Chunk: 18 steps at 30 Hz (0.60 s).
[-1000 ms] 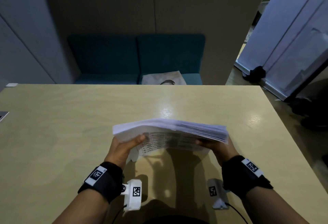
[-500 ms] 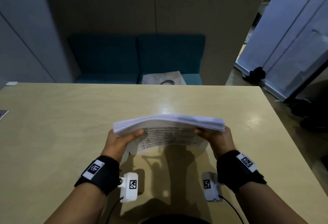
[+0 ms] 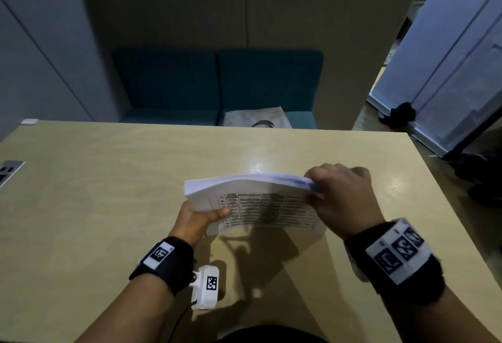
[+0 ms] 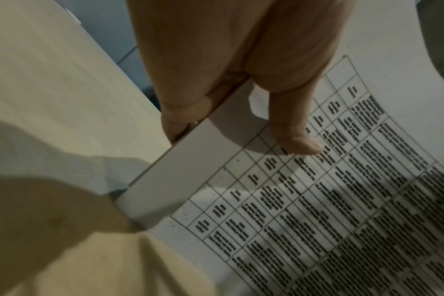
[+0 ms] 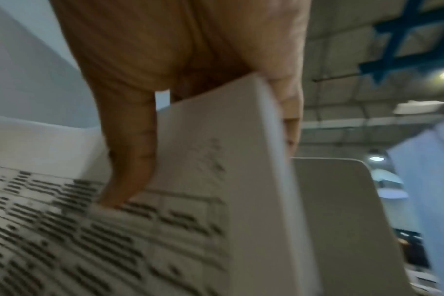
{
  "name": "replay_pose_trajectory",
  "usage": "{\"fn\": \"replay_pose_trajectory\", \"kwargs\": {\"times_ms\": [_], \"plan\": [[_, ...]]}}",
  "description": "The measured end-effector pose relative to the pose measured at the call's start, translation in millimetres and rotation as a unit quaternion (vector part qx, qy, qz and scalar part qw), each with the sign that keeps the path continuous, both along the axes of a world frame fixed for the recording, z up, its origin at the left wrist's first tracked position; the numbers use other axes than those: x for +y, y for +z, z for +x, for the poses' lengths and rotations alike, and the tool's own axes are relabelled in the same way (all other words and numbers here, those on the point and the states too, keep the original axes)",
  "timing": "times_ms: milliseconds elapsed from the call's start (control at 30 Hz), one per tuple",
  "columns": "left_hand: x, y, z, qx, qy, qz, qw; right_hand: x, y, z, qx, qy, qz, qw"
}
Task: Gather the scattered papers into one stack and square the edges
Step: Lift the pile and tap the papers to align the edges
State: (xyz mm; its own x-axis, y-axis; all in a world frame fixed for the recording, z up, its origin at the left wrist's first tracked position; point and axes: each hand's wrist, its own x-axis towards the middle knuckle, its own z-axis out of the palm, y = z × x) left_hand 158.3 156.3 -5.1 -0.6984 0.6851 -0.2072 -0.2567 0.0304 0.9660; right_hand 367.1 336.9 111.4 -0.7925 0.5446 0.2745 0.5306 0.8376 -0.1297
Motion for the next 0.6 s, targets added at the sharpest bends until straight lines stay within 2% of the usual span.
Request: {"fn": "replay_pose_trajectory", "kwargs": {"times_ms": [33,133,167,233,267,300,333,367,433,500,600], "plan": [[-0.2,-2.1,0.6,0.002,0.002,-0.003,1.0,-7.6,4.8,-9.8,-0.062,0.007,0.013,0.998],[2.6,5.9,3.0,0.025,-0.01,-0.012,1.0,-24.5,11.3,-38.4,-0.101,0.029,-0.018,0.994],[2.6,12.0,2.8,0.033,-0.009,-0.012,0.999,-25.4,12.4,-43.5,-0.088,0.029,-0.02,0.995],[-0.4,24.0,-2.9,0.056,0.016,0.004,0.998,-15.4,9.5,-43.1,-0.001,0.024,-0.012,1.0],[-3.0,28.2,-8.3,0.071,0.043,0.013,0.996,-6.4,7.3,-38.6,0.041,0.018,-0.045,0.998],[-6.2,31.2,-15.2,0.082,0.077,0.025,0.993,2.2,6.0,-33.0,0.077,0.018,-0.125,0.989],[-8.5,34.3,-21.1,0.088,0.105,0.043,0.99,11.2,3.3,-26.5,0.117,0.023,-0.239,0.964],[-9.3,37.1,-25.1,0.079,0.123,0.067,0.987,16.9,2.1,-21.5,0.174,0.029,-0.354,0.919],[-3.1,46.4,-22.6,0.027,0.097,0.128,0.987,20.1,-3.3,-16.9,0.299,0.04,-0.499,0.812],[8.4,61.1,-9.1,0.004,0.034,0.153,0.988,14.3,-16.4,-18.9,0.363,0.022,-0.571,0.736],[22.3,79.2,10.0,0.061,-0.003,0.159,0.985,4.7,-37.4,-21.8,0.411,0.0,-0.63,0.659]]}}
